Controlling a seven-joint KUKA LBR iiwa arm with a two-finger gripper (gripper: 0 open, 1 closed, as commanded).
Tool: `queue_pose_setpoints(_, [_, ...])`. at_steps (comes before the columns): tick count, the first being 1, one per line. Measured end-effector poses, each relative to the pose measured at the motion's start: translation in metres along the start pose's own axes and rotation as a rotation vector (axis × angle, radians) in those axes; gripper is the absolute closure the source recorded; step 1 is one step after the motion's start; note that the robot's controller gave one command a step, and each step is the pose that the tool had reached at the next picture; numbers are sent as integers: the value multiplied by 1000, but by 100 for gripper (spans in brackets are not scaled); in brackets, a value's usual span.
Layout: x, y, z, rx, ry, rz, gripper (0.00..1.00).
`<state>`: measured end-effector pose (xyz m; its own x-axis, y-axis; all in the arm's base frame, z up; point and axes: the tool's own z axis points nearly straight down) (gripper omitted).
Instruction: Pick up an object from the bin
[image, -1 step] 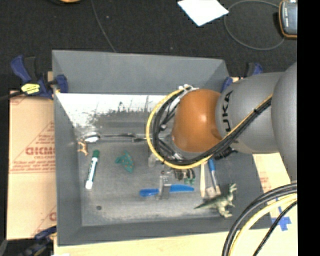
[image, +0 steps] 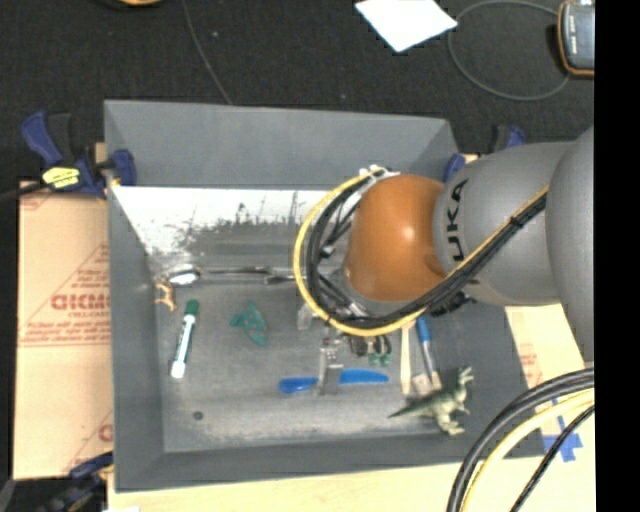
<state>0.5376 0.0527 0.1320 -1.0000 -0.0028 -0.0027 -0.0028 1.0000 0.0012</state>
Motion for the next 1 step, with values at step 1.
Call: queue_pose_setpoints(1, [-9, -70, 61, 1, 1, -91, 0])
